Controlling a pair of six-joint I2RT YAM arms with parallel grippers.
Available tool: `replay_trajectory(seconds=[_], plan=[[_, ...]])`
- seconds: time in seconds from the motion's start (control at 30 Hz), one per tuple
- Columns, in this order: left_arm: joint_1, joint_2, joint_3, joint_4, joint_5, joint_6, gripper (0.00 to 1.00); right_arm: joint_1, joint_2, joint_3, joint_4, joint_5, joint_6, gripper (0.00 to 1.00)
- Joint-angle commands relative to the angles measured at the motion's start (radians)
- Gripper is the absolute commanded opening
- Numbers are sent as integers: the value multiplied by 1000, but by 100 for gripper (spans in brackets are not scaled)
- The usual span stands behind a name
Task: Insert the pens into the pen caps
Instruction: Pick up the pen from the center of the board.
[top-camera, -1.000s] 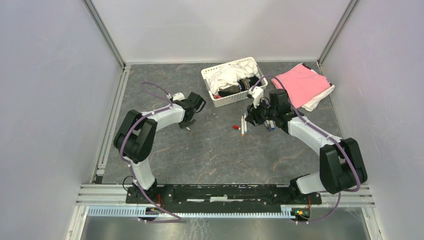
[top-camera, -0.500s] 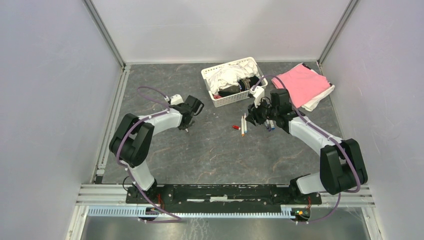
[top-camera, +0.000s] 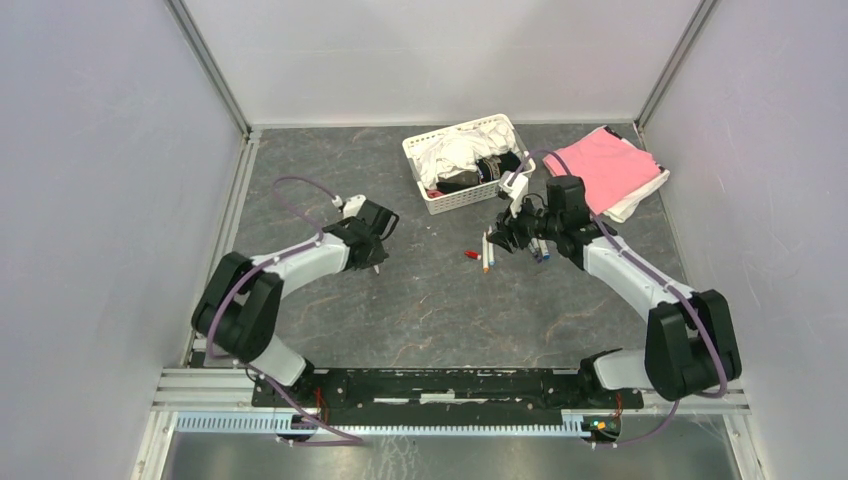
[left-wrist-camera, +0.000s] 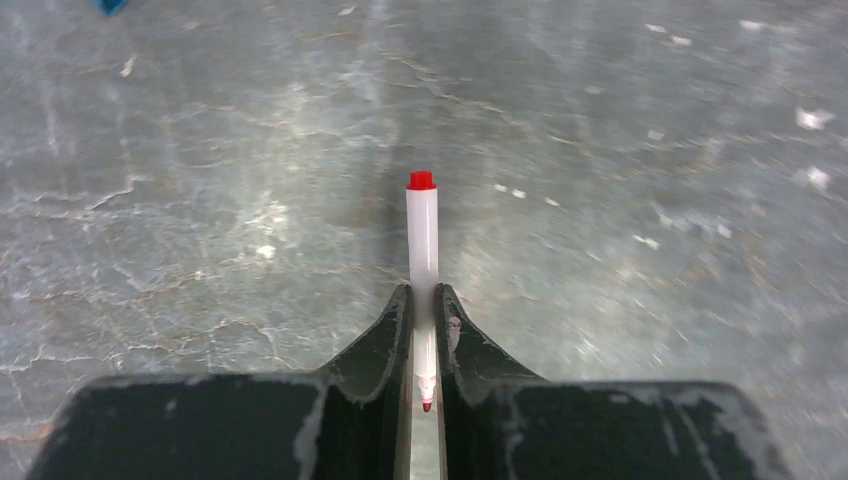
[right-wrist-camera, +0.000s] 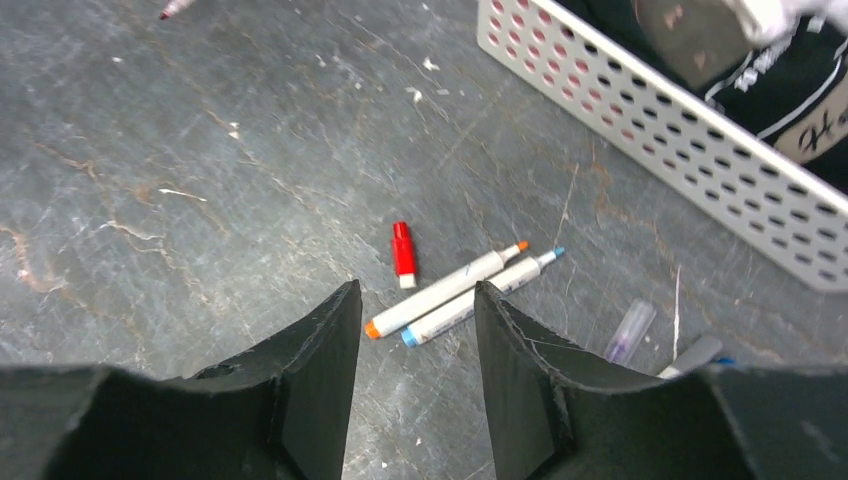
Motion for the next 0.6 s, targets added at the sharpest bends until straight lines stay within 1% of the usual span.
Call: replay_trajectory(seconds=[0.0,0.13,0.2,0.3,0.37,0.43,0.5,0.53,0.57], plan=[[-23,-117,-26,134,141,233,2,-3,-72,-12,32,-127,-98,52],[-25,-161,-51,212,331,353,2,-4,-111,-47,33,-227,-205,53],[-27,-169,-66,266,479,406,2,-2,-132,-78,42,-286,-281,57],[-31,-159,-78,338,689,452,2,11,-186,-147,46,-362,-457,62],[-35,-137,-77,379,842,471,2,26,-220,-193,23,-381,-629,67],[-44,-100,-58,419,988,476,2,40,-229,-198,-97,-409,-878,70],[-54,-59,-29,423,1095,479,2,55,-230,-207,-157,-408,-1032,71],[-60,-36,-20,423,1127,480,2,63,-233,-217,-162,-401,-1088,72],[-65,-11,3,420,1190,481,2,72,-233,-227,-161,-393,-1120,72]])
